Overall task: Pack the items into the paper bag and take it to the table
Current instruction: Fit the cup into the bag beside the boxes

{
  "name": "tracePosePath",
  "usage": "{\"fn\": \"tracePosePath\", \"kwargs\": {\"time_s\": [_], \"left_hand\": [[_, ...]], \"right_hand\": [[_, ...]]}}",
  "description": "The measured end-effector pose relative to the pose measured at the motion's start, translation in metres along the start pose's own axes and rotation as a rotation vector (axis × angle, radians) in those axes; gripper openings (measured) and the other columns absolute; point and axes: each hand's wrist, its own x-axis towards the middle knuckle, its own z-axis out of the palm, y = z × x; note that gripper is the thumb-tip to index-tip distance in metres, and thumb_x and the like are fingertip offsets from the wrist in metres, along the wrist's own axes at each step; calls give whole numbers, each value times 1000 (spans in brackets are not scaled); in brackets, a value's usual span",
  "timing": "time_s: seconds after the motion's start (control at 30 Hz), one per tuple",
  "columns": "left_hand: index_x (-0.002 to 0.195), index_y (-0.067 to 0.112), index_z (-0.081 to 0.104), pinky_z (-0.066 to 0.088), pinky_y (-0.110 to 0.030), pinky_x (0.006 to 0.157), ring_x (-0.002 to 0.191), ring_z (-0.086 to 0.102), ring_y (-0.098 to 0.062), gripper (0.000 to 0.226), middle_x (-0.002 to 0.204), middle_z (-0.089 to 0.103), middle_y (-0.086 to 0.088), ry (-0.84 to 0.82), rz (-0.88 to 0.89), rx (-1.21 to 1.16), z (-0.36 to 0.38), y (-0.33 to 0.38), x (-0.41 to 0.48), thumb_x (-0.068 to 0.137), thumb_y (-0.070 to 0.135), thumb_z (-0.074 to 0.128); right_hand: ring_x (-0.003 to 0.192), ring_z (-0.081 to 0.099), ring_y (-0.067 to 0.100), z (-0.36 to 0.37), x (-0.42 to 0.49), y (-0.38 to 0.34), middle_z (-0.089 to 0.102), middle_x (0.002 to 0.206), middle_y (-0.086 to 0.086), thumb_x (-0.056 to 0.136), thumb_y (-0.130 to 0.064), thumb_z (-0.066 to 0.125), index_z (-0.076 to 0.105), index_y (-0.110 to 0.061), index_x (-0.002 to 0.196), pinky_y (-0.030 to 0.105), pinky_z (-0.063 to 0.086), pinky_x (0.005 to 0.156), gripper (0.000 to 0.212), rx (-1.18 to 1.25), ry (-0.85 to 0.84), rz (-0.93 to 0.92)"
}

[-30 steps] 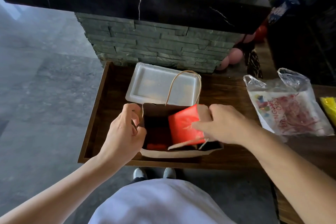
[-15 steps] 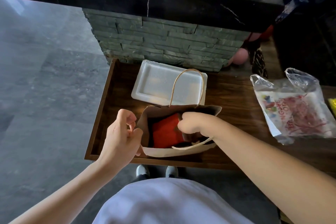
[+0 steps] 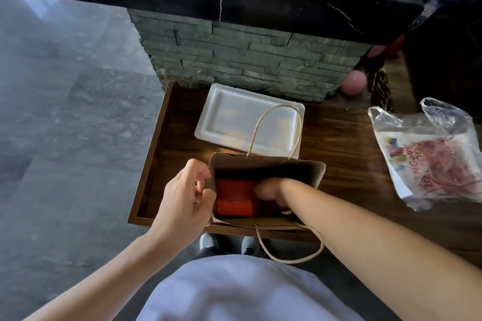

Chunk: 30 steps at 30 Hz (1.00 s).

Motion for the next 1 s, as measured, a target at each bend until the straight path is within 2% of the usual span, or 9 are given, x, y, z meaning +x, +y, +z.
{"fn": "tracePosePath", "kwargs": {"time_s": [0.07,0.13,0.2,0.33,0.53,0.67,0.73,0.9,1.0], "left_hand": [[87,36,43,41,-10,39,50,62,-23,48,76,53,10,-3,13,-4,1,1,-2,88,-11,55],[88,36,44,42,-8,41,55,61,-24,46,79,53,13,-10,17,-5,3,2,-2,90,-9,56],[89,35,44,42,-7,42,58,61,-25,44,82,53,15,-13,26,-1,5,3,-2,90,-7,56],[94,29,45,44,-9,42,61,62,-21,38,84,53,16,-24,62,36,7,3,-3,89,-6,59],[92,29,45,38,-8,43,60,58,-4,43,76,51,17,-28,142,71,9,5,1,81,-9,62],[92,29,46,39,-7,45,61,58,-1,42,76,51,18,-24,143,83,13,6,2,81,-8,62],[93,29,48,41,-9,46,65,59,-2,38,79,52,17,-30,127,80,14,5,2,83,-5,62],[93,28,51,48,-15,48,72,60,-9,31,82,56,14,-22,94,116,14,2,2,86,0,61],[93,29,51,50,-15,50,75,60,-7,29,83,57,13,-25,77,119,12,1,1,88,2,60]], "right_hand": [[75,60,20,2,-2,5,62,104,7,103,-12,41,52,-8,128,21,53,55,28,41,34,-31],[74,58,17,5,-3,10,62,105,9,102,-12,41,55,-7,125,18,44,39,27,39,105,-75],[88,62,21,7,-2,16,61,120,16,101,-11,42,56,-6,124,18,45,47,27,37,133,-99],[115,57,30,-5,-7,20,59,129,17,101,-19,41,58,-6,128,31,44,83,33,-137,251,-160],[106,62,29,-39,-12,26,66,120,12,94,-22,50,64,-14,119,31,45,82,30,-532,616,-253],[126,49,36,-40,-6,36,48,143,15,89,-30,59,44,-24,142,42,45,101,55,-802,398,-241],[132,42,39,-30,0,39,41,149,16,93,-28,55,37,-24,147,47,41,106,57,-883,303,-196],[125,52,32,-12,8,44,54,139,15,100,-23,45,51,-12,137,39,41,105,39,-864,318,-158],[117,57,30,-18,-2,38,59,132,13,93,-29,57,56,-13,132,37,46,98,42,-839,327,-135]]}}
